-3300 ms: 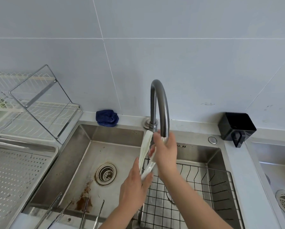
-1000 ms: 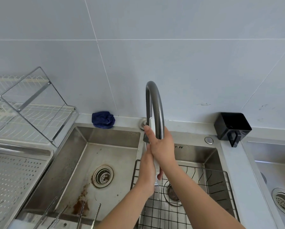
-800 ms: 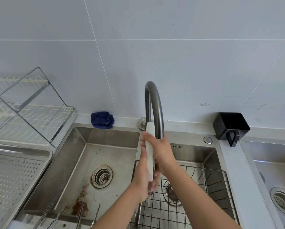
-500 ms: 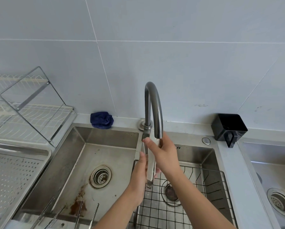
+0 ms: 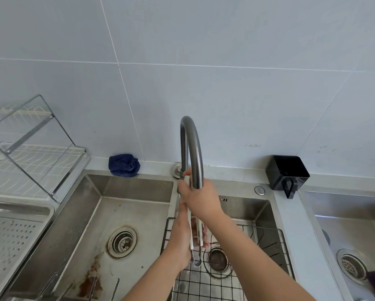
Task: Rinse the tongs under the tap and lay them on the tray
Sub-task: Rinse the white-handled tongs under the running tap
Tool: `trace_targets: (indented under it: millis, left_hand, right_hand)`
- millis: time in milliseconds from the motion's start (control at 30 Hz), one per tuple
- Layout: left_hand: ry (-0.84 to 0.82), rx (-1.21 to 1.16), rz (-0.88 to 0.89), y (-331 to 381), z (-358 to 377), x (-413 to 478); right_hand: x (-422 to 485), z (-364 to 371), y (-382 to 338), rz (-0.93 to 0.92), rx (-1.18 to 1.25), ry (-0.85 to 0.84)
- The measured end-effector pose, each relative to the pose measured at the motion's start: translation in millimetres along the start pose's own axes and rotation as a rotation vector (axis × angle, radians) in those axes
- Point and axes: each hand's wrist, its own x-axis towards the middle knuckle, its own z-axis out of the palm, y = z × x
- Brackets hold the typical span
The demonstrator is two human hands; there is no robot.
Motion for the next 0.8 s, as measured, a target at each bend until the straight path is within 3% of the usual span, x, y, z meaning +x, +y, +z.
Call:
trace_targets:
  millis: [267, 467, 600, 800]
  left_hand:
    - [0.091, -0.275, -0.015, 7, 5, 5]
    - [0.038, -0.483, -0.008, 15, 10, 7]
    - [0.025, -0.552, -0.043, 16, -1, 7]
    - [0.150, -0.599, 0.018, 41, -18, 1]
  right_hand:
    - [-33, -12, 20, -0.139, -0.197, -0.142]
    - [-67, -1, 35, -0.050, -0.134, -0.050]
    - [-63, -10, 34, -0.057, -0.351, -0.027]
    - [-49, -20, 27, -0.121, -0.555, -0.245]
